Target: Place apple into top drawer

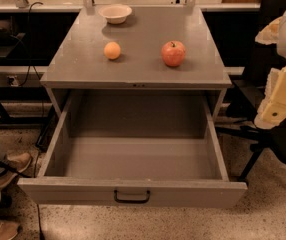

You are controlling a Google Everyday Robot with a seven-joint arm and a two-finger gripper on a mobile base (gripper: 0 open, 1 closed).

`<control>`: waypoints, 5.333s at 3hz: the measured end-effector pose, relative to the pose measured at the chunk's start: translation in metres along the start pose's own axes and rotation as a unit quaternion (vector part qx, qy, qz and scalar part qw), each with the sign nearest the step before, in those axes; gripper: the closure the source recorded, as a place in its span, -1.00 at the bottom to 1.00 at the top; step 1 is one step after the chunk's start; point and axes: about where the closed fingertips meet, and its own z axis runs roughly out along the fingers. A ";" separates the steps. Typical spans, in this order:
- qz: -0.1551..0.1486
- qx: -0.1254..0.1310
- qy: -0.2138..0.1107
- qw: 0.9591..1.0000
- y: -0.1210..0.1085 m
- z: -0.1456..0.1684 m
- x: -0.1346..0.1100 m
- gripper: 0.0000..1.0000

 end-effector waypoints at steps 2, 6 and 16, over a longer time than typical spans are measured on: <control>0.020 0.015 -0.015 1.000 -0.010 0.007 -0.001 -1.00; 0.224 0.068 -0.221 0.947 -0.268 0.195 -0.075 -1.00; 0.221 -0.001 -0.180 0.959 -0.126 0.181 -0.071 1.00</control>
Offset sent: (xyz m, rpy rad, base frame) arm 0.0327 -0.0040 -0.0131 0.1010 -0.0714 -0.0960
